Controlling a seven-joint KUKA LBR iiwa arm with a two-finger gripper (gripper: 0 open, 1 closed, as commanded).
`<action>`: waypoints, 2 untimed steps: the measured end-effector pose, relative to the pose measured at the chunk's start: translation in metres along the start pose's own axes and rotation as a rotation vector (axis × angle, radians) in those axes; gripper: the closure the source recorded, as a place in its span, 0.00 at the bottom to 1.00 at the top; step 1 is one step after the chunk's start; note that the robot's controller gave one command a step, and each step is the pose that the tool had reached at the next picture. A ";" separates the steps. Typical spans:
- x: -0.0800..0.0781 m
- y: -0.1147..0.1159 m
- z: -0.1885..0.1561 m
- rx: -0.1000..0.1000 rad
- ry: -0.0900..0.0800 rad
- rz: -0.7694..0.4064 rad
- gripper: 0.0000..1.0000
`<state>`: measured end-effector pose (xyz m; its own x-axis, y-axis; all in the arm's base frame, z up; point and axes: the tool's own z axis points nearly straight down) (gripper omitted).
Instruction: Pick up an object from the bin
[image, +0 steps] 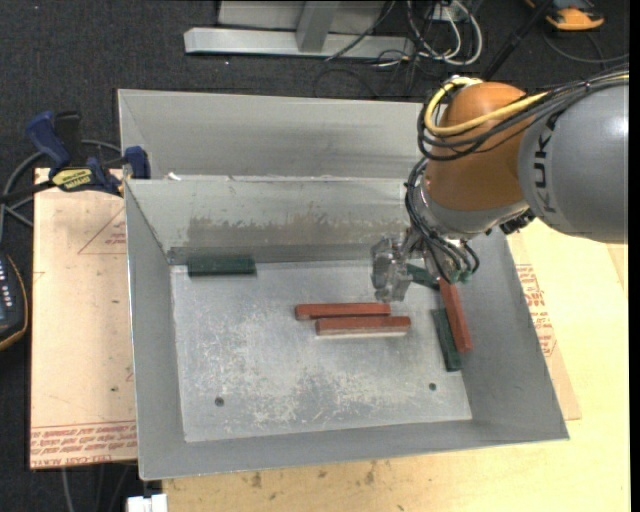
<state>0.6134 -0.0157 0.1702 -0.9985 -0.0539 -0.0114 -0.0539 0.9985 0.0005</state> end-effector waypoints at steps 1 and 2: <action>0.002 -0.001 0.004 0.000 0.008 0.001 0.00; 0.001 -0.019 0.101 -0.001 0.016 0.084 0.00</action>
Offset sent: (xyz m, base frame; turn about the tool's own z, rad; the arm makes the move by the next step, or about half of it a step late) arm 0.0000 0.0000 0.0000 0.0000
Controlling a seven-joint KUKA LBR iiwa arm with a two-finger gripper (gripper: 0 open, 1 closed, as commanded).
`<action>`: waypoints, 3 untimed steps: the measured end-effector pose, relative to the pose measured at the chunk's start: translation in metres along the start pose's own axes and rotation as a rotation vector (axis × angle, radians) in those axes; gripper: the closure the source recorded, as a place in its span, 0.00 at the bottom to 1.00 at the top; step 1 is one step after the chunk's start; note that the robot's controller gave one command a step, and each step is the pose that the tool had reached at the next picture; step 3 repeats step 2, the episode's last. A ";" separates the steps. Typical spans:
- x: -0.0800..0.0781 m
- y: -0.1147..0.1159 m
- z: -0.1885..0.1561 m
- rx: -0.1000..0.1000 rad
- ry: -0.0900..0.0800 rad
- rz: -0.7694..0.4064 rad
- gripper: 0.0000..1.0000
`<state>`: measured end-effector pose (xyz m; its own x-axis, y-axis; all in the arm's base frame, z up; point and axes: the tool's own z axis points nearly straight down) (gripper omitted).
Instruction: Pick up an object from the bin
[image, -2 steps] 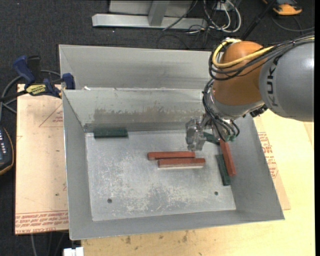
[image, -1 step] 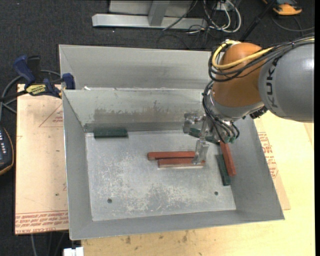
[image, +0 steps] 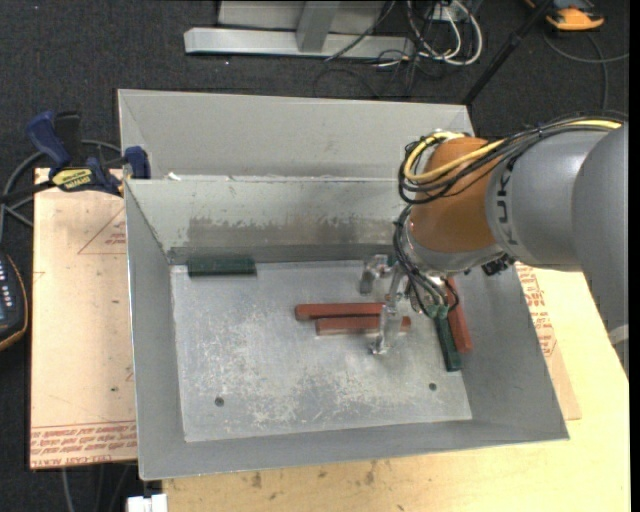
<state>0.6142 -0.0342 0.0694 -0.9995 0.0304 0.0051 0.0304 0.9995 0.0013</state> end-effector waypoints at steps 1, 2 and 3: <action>-0.002 0.000 -0.006 0.000 -0.006 -0.001 1.00; 0.005 0.002 -0.147 0.000 -0.017 0.050 1.00; 0.005 0.002 -0.147 0.000 -0.017 0.050 1.00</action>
Offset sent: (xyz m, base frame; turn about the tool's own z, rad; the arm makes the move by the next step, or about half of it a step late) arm 0.0000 0.0000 0.0000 0.0000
